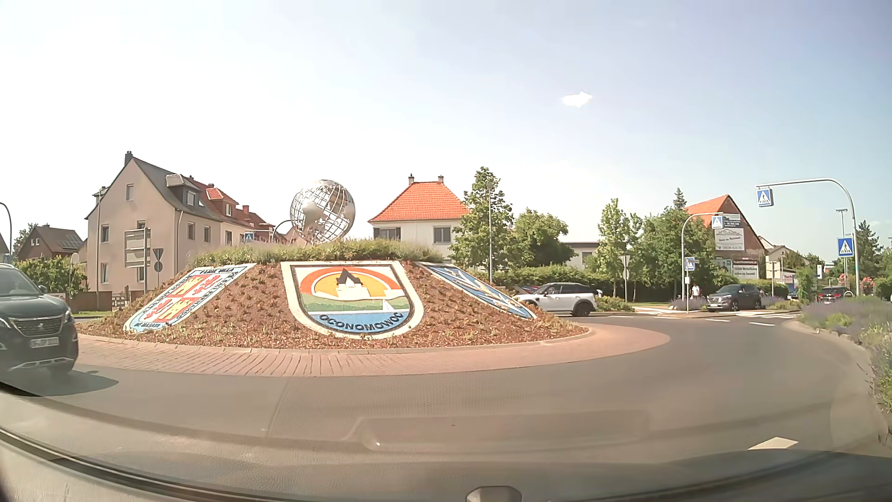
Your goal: Follow the waypoints while adhering to traffic rules and regulations
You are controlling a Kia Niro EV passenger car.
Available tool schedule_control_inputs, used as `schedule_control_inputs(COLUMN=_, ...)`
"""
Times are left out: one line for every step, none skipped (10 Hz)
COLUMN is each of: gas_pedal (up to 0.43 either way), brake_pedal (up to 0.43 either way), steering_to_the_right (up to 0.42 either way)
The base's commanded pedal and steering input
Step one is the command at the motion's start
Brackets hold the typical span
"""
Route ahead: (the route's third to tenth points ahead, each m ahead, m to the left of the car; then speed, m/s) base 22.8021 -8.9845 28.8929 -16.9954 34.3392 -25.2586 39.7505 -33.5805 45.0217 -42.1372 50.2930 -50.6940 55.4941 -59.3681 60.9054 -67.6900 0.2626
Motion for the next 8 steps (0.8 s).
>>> schedule_control_inputs(gas_pedal=0.0, brake_pedal=0.189, steering_to_the_right=0.073)
schedule_control_inputs(gas_pedal=0.0, brake_pedal=0.189, steering_to_the_right=0.073)
schedule_control_inputs(gas_pedal=0.0, brake_pedal=0.207, steering_to_the_right=0.073)
schedule_control_inputs(gas_pedal=0.0, brake_pedal=0.207, steering_to_the_right=0.073)
schedule_control_inputs(gas_pedal=0.0, brake_pedal=0.207, steering_to_the_right=0.073)
schedule_control_inputs(gas_pedal=0.0, brake_pedal=0.207, steering_to_the_right=0.073)
schedule_control_inputs(gas_pedal=0.0, brake_pedal=0.22, steering_to_the_right=0.073)
schedule_control_inputs(gas_pedal=0.0, brake_pedal=0.22, steering_to_the_right=0.073)
